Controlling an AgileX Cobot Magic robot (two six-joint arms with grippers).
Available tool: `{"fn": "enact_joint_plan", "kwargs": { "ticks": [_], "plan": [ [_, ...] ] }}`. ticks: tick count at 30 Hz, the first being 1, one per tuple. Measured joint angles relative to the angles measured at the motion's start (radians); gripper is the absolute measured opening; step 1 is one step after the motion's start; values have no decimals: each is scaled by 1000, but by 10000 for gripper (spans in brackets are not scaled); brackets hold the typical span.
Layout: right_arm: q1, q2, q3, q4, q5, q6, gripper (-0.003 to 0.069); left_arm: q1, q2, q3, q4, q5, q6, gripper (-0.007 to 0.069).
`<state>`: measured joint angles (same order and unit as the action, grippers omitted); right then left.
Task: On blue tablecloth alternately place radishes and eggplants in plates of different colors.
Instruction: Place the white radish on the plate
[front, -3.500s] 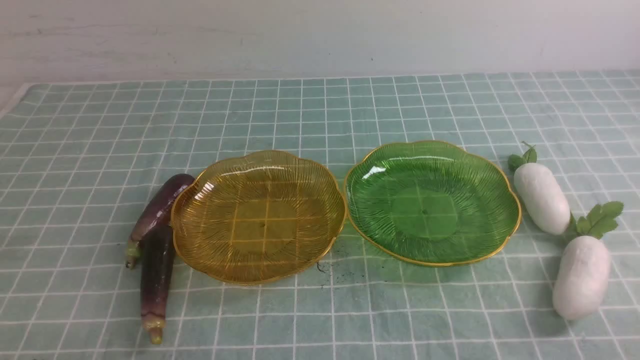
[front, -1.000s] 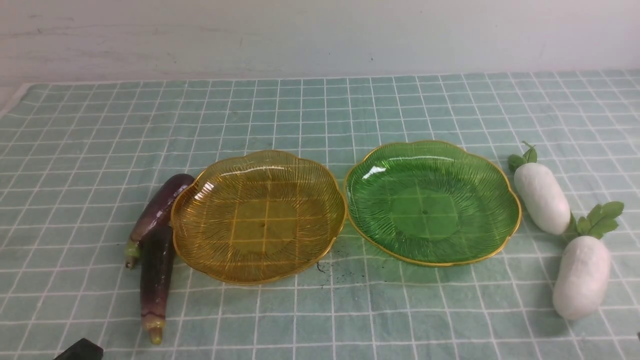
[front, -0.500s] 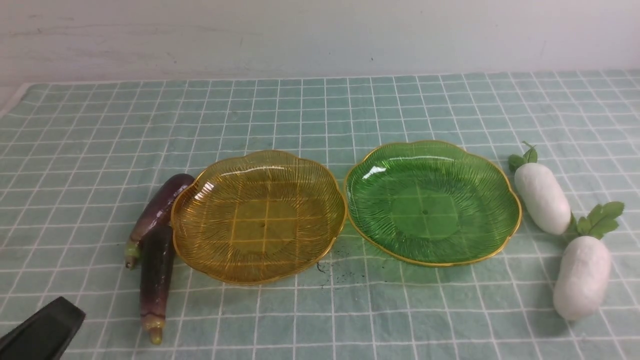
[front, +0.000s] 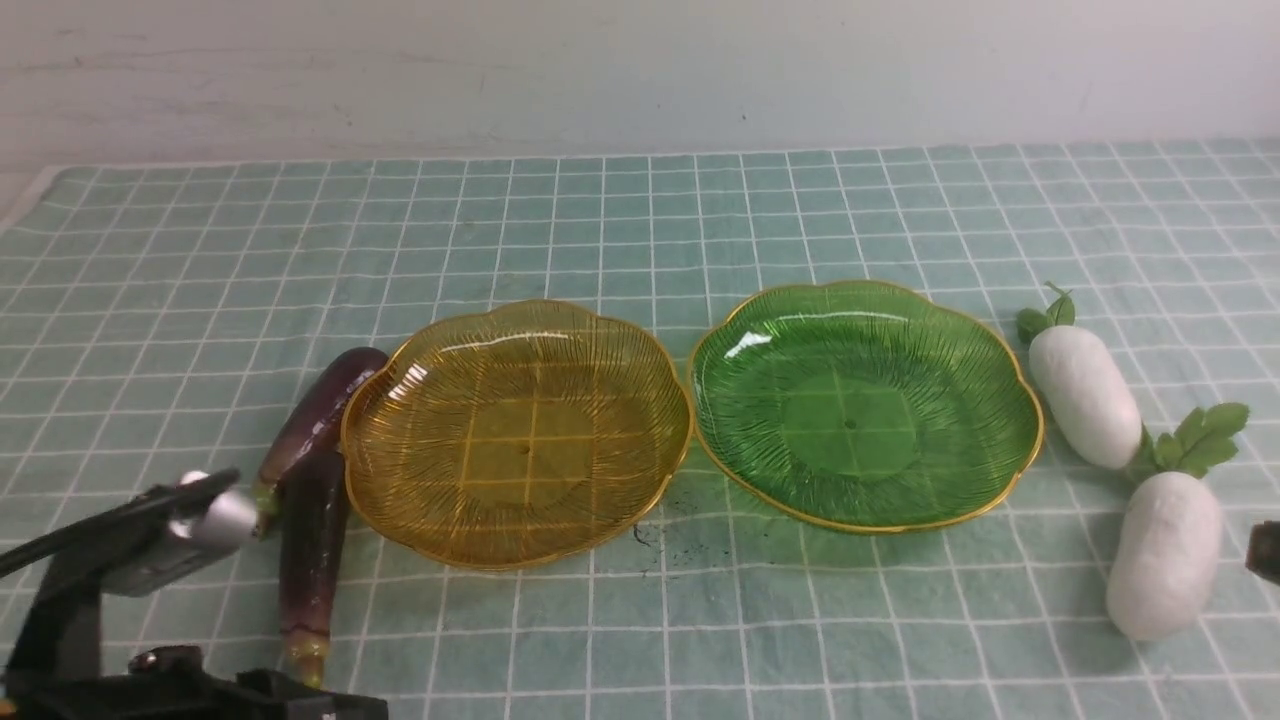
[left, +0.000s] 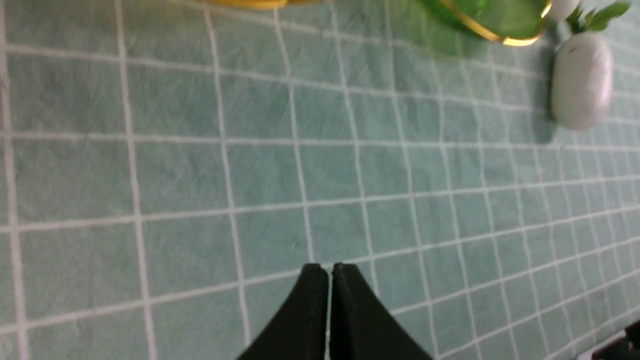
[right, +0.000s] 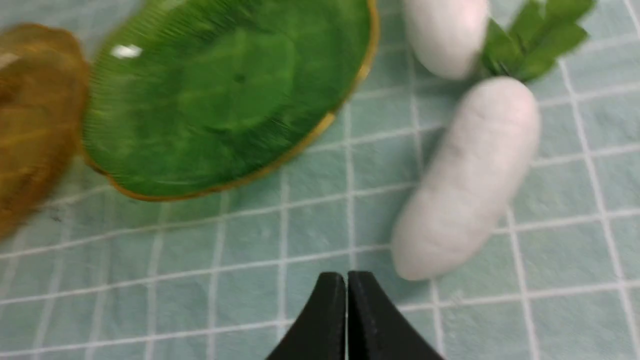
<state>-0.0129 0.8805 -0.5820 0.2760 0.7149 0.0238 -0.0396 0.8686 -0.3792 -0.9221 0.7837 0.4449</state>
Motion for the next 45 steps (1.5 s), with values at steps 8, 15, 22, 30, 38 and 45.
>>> {"fn": "enact_joint_plan", "kwargs": {
  "ticks": [8, 15, 22, 30, 38, 45],
  "plan": [
    [0, 374, -195, -347, 61, 323, 54, 0, 191, -5, 1, 21, 76, -7],
    [0, 564, -270, -354, 39, 330, 215, 0, 198, -6, 1, 21, 83, -7],
    [0, 683, -286, -345, -39, 332, 496, 0, 198, -9, 1, 21, 90, -7],
    [0, 806, -288, -331, -64, 333, 570, 0, 198, -11, 1, 21, 140, -7],
    [0, 835, -303, -347, 6, 277, 461, 0, 198, -11, 1, 21, 159, -7],
    [0, 759, -451, -346, 228, 194, 434, 0, 198, -11, 1, 21, 162, -7]
  ]
}}
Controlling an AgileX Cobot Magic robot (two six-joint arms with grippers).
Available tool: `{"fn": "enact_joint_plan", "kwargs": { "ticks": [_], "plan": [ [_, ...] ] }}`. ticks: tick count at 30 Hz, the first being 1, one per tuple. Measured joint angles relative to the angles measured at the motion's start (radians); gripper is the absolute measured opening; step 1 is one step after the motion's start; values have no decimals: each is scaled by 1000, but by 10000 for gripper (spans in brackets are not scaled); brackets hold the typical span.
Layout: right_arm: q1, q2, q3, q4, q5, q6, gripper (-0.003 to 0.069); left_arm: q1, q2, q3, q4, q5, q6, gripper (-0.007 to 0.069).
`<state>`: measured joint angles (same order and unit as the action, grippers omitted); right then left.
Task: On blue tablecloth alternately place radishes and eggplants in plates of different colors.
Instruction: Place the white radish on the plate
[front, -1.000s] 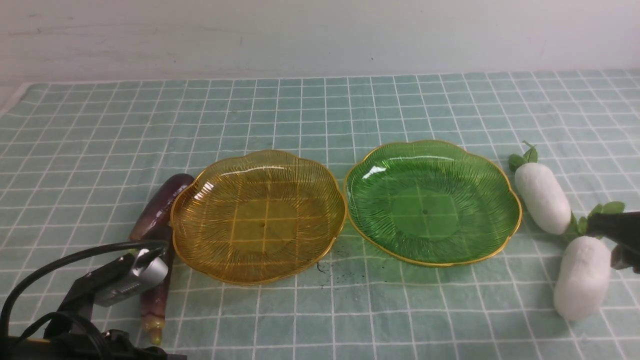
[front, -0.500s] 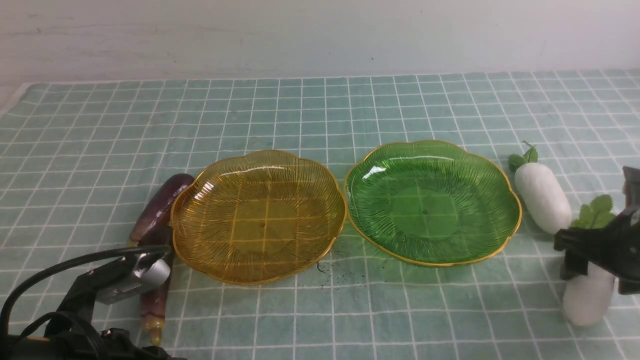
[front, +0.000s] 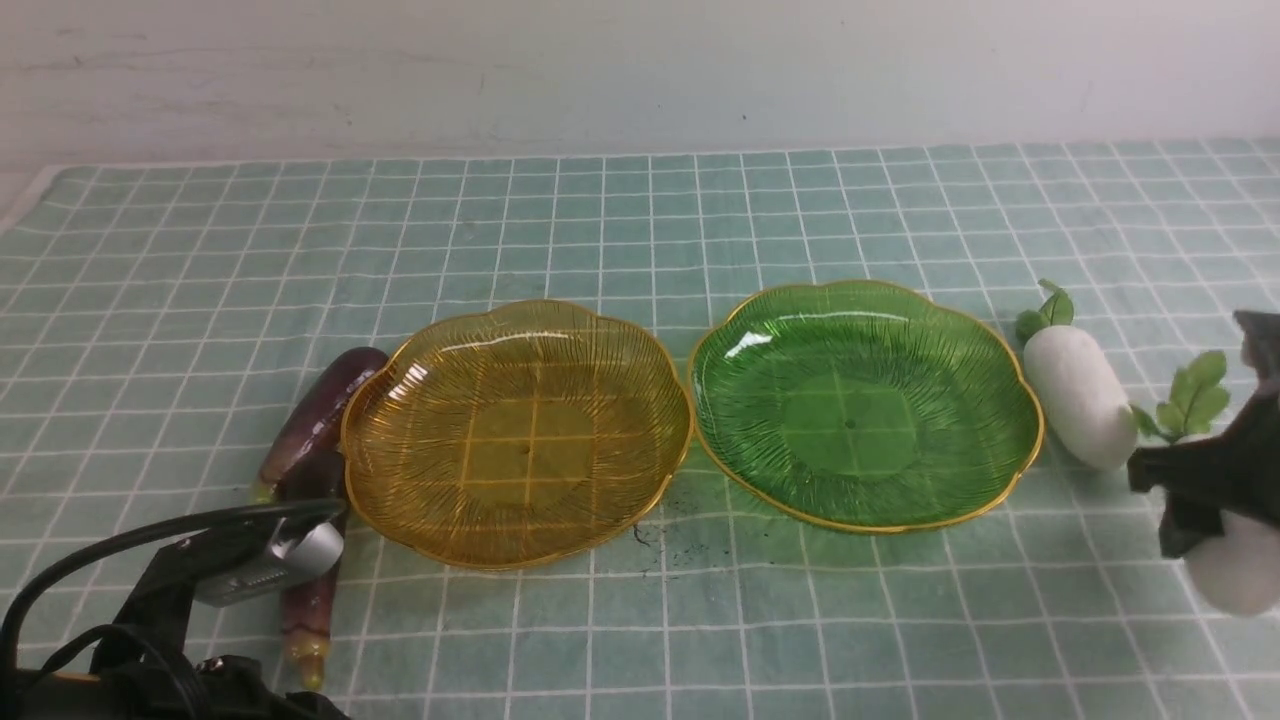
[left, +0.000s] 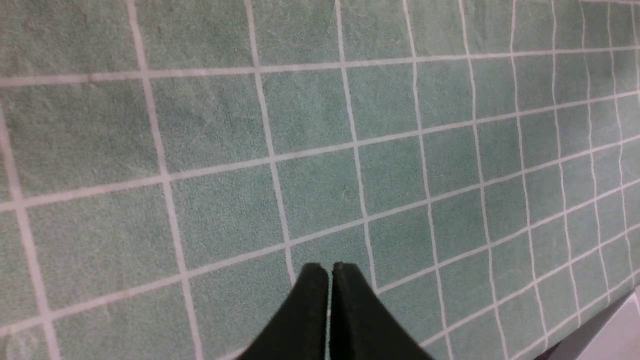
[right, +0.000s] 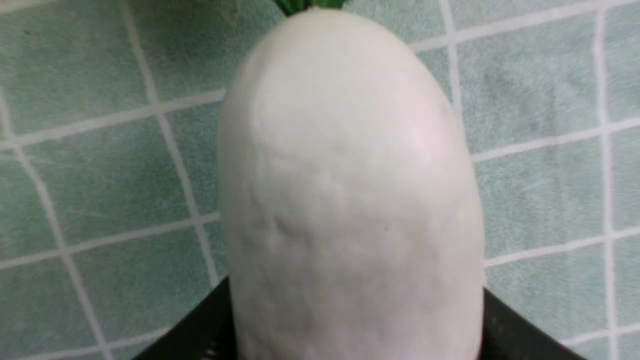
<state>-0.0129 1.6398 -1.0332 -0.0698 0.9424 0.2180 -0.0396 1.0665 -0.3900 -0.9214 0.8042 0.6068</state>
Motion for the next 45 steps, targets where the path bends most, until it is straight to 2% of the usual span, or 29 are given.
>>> {"fn": "enact_joint_plan", "kwargs": {
  "ticks": [3, 6, 9, 12, 18, 22, 29, 34, 37, 39, 45],
  "plan": [
    [0, -41, -69, 27, 77, -20, 434, 0, 0, 0, 0, -2, 1, -7],
    [0, -61, -120, 101, 77, -28, 434, 0, 0, 0, 0, -23, 1, -7],
    [10, -63, -133, 182, 24, -51, 434, 0, 0, 0, 0, -37, 2, -7],
    [58, -39, -135, 269, -68, -128, 434, 0, 0, 0, 0, -47, 4, -7],
    [169, 45, -135, 309, -218, -213, 434, 0, 1, 0, 0, -54, 6, -7],
    [209, 104, -135, 310, -299, -233, 434, 0, 1, 0, 0, -61, 7, -7],
    [216, 180, -135, 310, -375, -259, 434, 0, 1, 0, -1, -68, 7, -7],
    [216, 193, -135, 310, -384, -255, 521, 0, 1, 0, -2, -70, 7, -7],
    [216, 193, -149, 300, -360, -252, 571, 0, 1, 0, -2, -70, 7, -7],
    [216, 193, -163, 282, -334, -252, 580, 0, 1, 0, -2, -70, 7, -7],
    [216, 193, -261, 114, -191, -252, 586, 0, 1, 0, -2, -70, 7, -7]
  ]
}}
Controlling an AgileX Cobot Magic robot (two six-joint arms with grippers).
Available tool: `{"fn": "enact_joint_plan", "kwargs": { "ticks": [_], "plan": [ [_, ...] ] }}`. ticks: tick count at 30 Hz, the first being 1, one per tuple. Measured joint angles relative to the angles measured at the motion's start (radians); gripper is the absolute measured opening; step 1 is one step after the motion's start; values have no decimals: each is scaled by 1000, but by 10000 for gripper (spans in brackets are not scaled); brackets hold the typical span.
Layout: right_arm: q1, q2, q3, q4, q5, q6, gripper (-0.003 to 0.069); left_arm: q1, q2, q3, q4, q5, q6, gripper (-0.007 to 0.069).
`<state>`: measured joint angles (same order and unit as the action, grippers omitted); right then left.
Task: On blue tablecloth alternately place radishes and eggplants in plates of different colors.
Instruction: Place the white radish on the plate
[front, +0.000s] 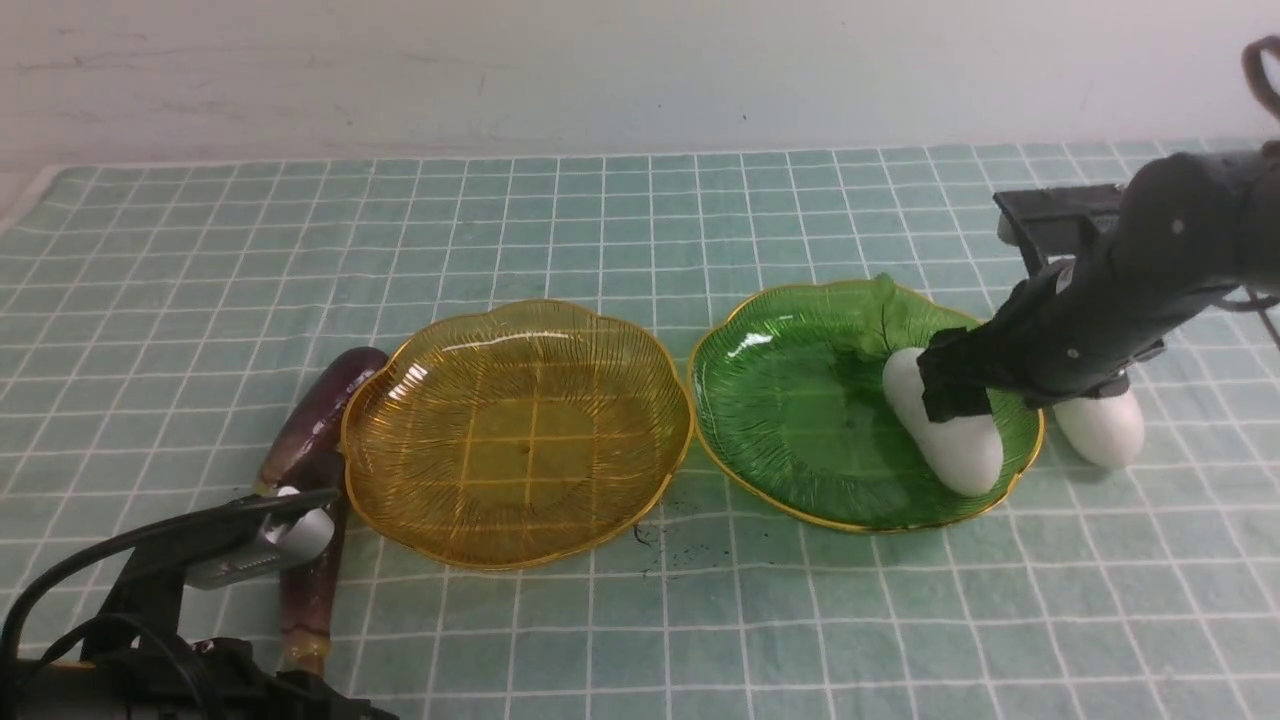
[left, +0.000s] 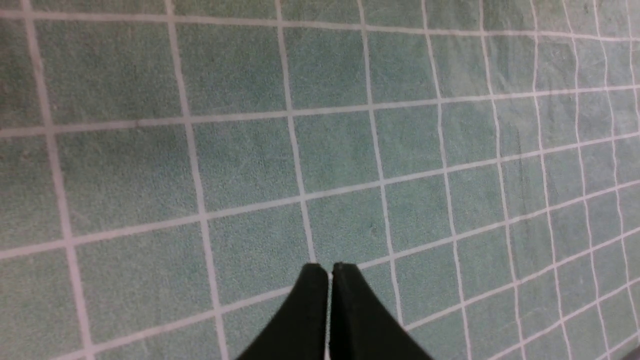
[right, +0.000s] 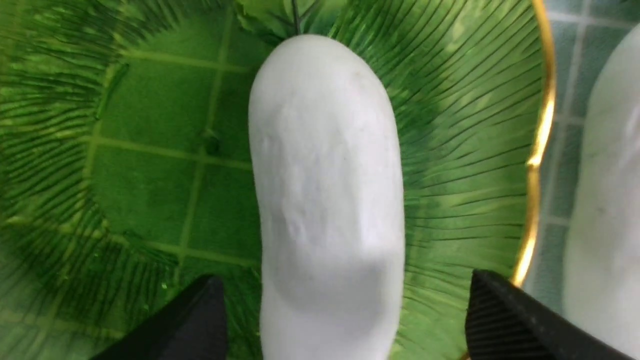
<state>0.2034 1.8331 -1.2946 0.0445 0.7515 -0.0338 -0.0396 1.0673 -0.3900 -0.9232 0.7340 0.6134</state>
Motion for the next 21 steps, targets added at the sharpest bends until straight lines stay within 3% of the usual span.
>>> {"fn": "enact_joint_plan", "kwargs": {
  "ticks": [6, 9, 15, 21],
  "plan": [
    [0, 0, -49, -227, 24, 60, 586, 0, 0, 0, 0, 0, 0, -7],
    [-4, 6, -50, -372, 10, 184, 587, 0, 0, 0, 0, 0, 0, -7],
    [-52, 44, -50, -442, -31, 379, 587, 0, 0, 0, 0, 0, 0, -7],
    [-83, 89, -50, -448, -58, 424, 587, 0, 0, 0, 0, 0, 0, -7]
  ]
}}
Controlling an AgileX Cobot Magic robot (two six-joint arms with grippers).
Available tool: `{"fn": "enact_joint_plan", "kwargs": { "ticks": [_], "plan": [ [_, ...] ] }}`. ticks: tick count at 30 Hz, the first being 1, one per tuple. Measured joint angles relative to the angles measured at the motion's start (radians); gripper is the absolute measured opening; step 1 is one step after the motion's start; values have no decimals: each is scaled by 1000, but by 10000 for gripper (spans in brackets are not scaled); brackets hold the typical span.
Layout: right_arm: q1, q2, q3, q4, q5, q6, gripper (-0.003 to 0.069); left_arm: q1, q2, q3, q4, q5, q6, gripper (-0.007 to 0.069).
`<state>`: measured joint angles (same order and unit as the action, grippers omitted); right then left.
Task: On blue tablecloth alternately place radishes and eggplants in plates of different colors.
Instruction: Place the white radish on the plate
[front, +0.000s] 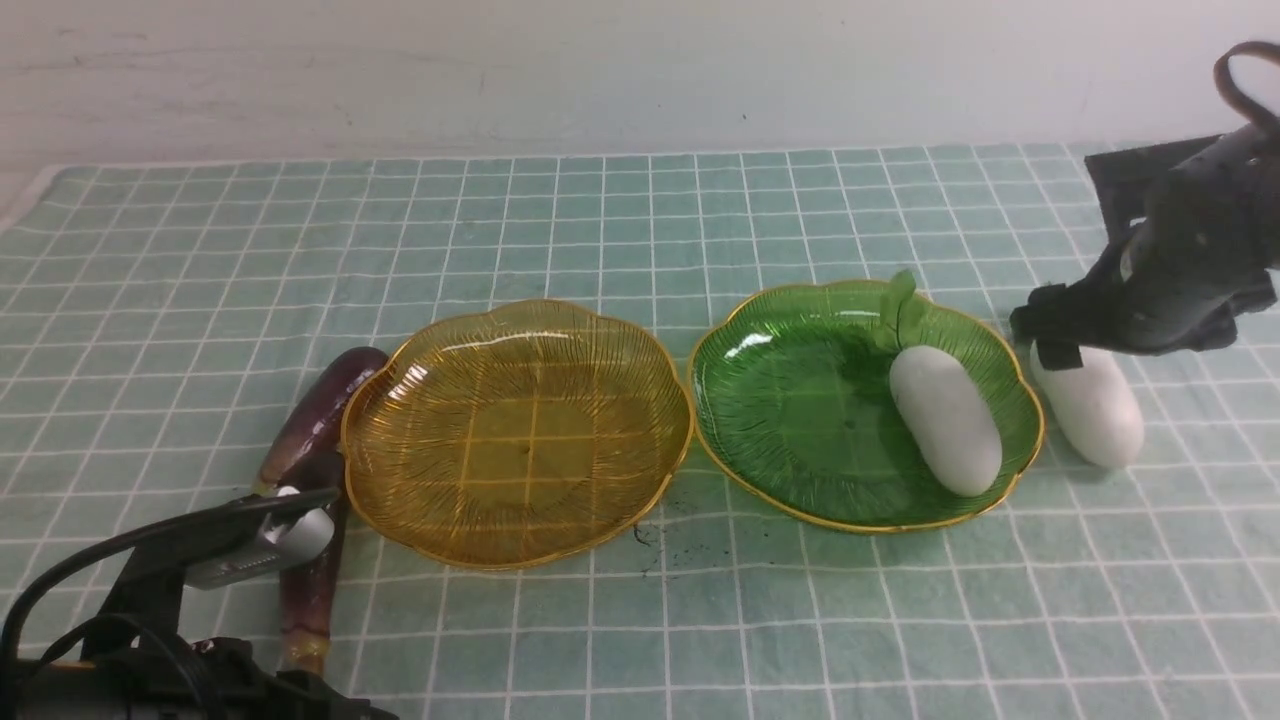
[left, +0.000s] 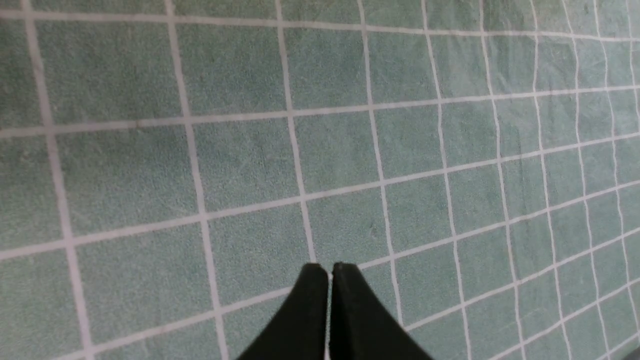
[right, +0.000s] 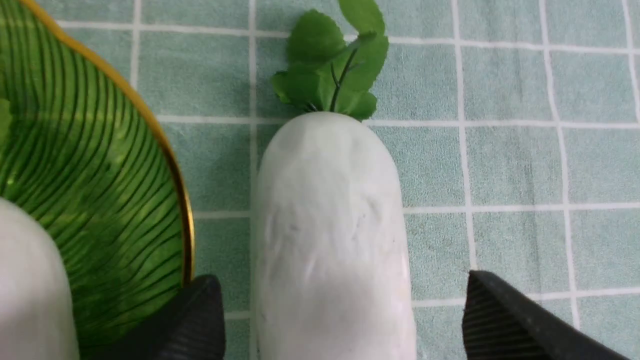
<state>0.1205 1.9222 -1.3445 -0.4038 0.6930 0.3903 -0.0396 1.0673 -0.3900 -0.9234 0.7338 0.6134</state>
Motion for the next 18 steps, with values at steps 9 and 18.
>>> {"fn": "enact_joint_plan", "kwargs": {
  "ticks": [9, 18],
  "plan": [
    [-7, 79, 0, -8, -27, 18, 587, 0, 0, 0, 0, 0, 0, -7],
    [-14, 101, 0, -15, -25, 18, 580, 0, 0, 0, 0, 0, 0, -7]
  ]
}}
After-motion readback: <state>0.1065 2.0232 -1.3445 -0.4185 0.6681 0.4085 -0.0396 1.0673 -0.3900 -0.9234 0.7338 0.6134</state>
